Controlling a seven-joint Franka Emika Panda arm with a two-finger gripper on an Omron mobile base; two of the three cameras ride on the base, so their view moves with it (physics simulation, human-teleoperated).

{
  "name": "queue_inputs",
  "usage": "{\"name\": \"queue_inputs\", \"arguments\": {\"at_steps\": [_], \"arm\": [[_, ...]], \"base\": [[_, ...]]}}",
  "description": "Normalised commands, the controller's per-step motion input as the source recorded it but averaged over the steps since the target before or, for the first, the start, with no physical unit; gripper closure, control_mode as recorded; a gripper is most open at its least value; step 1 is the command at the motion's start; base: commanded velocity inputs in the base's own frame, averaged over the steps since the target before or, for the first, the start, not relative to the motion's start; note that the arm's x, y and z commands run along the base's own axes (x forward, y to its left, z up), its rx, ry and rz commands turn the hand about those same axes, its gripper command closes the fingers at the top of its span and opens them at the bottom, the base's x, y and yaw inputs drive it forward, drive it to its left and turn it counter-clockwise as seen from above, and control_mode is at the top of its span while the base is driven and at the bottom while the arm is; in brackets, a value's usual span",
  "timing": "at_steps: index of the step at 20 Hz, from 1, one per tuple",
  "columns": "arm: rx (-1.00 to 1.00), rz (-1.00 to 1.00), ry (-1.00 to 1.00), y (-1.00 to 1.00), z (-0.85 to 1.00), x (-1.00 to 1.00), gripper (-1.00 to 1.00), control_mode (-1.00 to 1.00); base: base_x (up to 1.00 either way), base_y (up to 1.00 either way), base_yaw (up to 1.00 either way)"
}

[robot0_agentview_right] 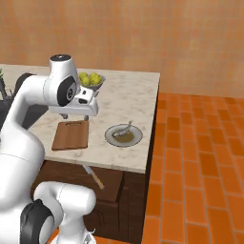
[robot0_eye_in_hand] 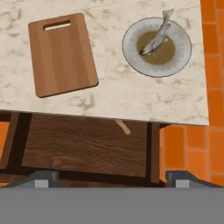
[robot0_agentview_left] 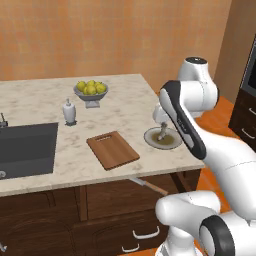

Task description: Pick up the knife from the drawer and place it on the cutting board. Then place the meat from the plate to the cutting board.

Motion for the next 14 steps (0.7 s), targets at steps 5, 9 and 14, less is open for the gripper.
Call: {"name": "queue_inputs", "arguments": {"at_steps": [5, 9, 14], "arm": [[-0.14, 0.01, 0.02, 0.00, -0.27, -0.14, -1.00, -1.00], [-0.05, 0.00, 0.04, -0.11, -0.19, -0.01, -1.00, 1.00], [0.00, 0.00, 0.00, 0.00, 0.00, 0.00, -1.00, 1.00]], "base": [[0.00, 0.00, 0.00], [-0.17, -0.71, 0.05], [-0.40, -1.00, 0.15]]}}
